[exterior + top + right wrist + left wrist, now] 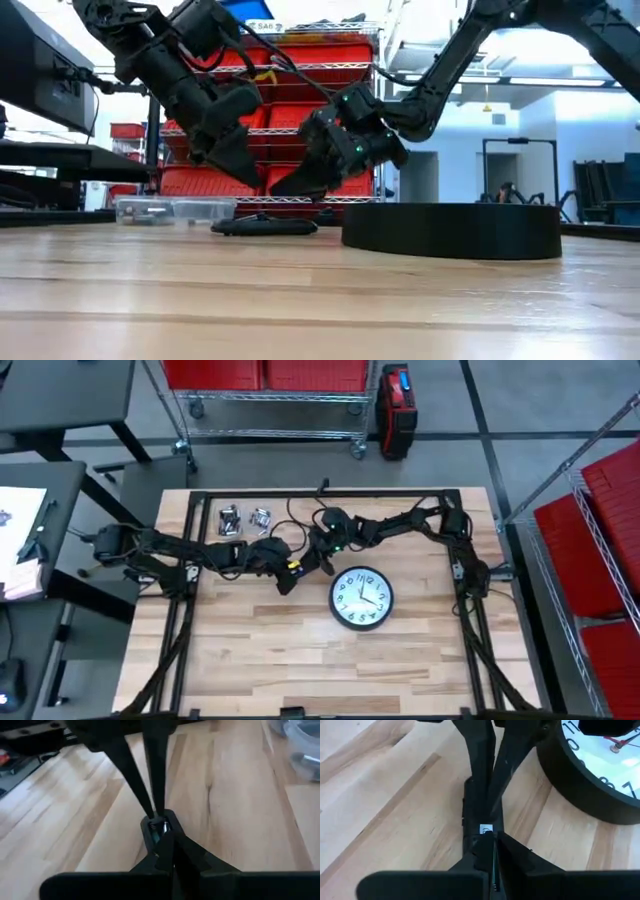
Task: Insert battery
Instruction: Insert the silver battery into the remote
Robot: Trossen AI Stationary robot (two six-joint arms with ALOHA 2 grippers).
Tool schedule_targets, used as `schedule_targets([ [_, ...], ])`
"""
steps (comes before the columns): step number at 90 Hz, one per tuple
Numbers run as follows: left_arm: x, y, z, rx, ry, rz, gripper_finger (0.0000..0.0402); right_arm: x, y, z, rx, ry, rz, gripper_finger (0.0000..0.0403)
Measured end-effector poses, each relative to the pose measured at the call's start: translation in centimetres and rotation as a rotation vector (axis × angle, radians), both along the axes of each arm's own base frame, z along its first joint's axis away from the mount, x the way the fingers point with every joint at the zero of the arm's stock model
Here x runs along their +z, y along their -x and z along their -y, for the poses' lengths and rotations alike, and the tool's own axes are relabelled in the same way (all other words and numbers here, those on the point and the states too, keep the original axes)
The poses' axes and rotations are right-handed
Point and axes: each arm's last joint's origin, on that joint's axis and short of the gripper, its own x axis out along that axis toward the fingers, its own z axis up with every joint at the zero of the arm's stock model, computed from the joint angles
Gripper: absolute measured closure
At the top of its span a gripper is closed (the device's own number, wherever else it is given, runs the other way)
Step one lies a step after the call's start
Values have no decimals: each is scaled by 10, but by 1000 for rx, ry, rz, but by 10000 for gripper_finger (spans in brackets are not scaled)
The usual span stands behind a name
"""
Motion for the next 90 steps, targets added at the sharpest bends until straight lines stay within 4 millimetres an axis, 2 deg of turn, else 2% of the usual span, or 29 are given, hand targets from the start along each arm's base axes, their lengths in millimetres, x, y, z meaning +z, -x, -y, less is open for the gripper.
schedule_targets([
  [13, -8, 5, 1, -9, -8, -26, 398, 0, -2, -6, 11, 42, 10, 403],
  [42, -13, 7, 5, -66, -63, -49, 398, -22, -11, -34, -1, 56, -65, 403],
  [55, -14, 7, 4, -72, -72, -55, 398, -11, -12, -31, -31, 77, -31, 403],
  [71, -25, 3, 4, -64, -55, -78, 398, -12, -10, -23, -73, 58, -47, 403],
  [90, -30, -2, 9, -59, -28, -59, 398, -12, -10, -25, -55, 88, -36, 403],
])
